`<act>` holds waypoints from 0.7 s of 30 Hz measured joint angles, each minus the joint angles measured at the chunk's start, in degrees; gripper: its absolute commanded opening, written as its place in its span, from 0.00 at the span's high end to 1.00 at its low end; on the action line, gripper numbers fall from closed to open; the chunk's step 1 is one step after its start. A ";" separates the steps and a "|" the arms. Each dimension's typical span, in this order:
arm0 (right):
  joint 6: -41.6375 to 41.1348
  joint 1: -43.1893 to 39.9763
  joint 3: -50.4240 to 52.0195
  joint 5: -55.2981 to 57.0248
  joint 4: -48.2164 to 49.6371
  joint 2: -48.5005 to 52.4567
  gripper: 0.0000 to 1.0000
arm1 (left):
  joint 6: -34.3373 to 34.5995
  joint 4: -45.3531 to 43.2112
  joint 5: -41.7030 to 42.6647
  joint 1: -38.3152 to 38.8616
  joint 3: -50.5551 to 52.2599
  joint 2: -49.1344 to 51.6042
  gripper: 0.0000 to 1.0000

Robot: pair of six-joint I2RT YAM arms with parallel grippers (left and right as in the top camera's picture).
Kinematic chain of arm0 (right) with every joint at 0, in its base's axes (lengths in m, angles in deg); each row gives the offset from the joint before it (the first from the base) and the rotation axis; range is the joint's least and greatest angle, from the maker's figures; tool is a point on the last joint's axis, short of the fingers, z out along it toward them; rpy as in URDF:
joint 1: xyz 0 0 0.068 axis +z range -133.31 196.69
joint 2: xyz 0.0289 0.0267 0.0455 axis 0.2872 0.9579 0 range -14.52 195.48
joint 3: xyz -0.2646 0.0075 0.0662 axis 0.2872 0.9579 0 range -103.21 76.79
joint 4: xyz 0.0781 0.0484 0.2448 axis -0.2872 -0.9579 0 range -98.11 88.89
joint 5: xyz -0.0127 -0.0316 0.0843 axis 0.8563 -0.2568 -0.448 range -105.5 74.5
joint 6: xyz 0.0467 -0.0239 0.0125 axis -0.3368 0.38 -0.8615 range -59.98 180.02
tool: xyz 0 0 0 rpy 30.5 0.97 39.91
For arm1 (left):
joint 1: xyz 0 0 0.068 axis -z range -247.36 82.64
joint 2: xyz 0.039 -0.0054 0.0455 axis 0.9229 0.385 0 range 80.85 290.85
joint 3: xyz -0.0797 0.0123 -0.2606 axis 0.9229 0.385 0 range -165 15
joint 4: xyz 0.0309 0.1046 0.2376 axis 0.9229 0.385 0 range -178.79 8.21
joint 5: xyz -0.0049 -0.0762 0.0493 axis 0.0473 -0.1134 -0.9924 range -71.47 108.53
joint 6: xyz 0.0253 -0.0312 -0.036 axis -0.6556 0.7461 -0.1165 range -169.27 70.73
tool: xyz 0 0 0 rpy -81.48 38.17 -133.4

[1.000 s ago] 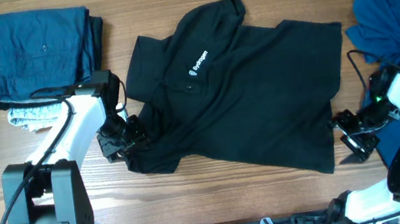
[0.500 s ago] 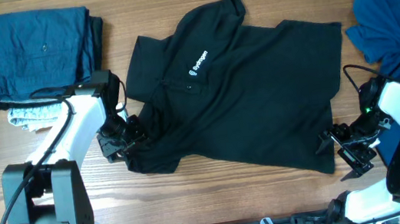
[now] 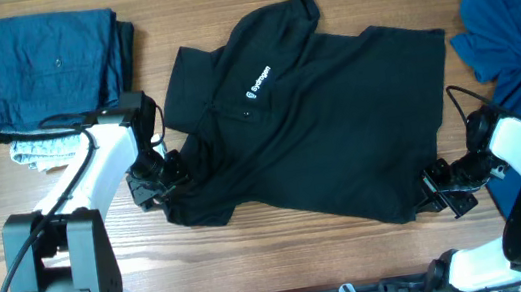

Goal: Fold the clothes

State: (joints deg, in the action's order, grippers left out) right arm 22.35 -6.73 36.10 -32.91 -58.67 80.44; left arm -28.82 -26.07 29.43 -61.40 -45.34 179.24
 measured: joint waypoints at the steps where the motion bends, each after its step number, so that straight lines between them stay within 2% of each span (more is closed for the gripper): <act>1: 0.50 0.00 0.00 0.04 0.02 0.00 0.96 | -0.15 0.00 -0.11 0.00 0.00 0.00 0.58; 2: 1.18 0.00 0.00 0.07 0.04 0.00 0.96 | -0.17 0.00 -0.11 0.00 0.00 0.00 0.64; 3: 1.57 -0.02 0.00 0.07 0.04 0.00 0.96 | -0.42 0.02 -0.13 0.00 0.00 0.00 0.66; 9: 3.93 -1.62 -0.04 0.07 0.00 0.02 0.96 | -0.17 -2.93 -0.33 0.00 4.20 -0.02 0.44; 11: 4.83 -1.77 -0.04 0.07 0.04 0.07 0.96 | -0.17 -3.21 -0.33 0.00 5.35 -0.02 0.42; 14: 5.53 -1.81 -0.04 0.07 0.13 0.07 0.96 | -0.39 -3.23 -0.57 0.00 5.53 -0.02 0.58; 15: 5.68 -1.81 -0.04 0.07 0.15 0.07 0.96 | -0.33 -3.23 -0.94 0.00 5.53 -0.02 0.67; 16: 5.84 -1.81 -0.04 0.07 0.17 0.07 0.96 | -0.04 -3.23 -1.36 0.00 5.53 0.00 0.76; 17: 5.88 -1.81 -0.04 0.07 0.17 0.07 0.96 | 0.35 -3.23 -1.64 0.00 5.53 0.00 0.94; 21: 5.88 -1.88 -0.04 0.04 0.22 0.07 0.96 | 1.11 -3.19 -2.73 0.00 5.53 -0.02 0.96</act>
State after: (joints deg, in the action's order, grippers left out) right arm 28.23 -8.61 36.06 -32.87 -58.46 80.50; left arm -27.70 -29.26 26.70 -61.40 -39.81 179.21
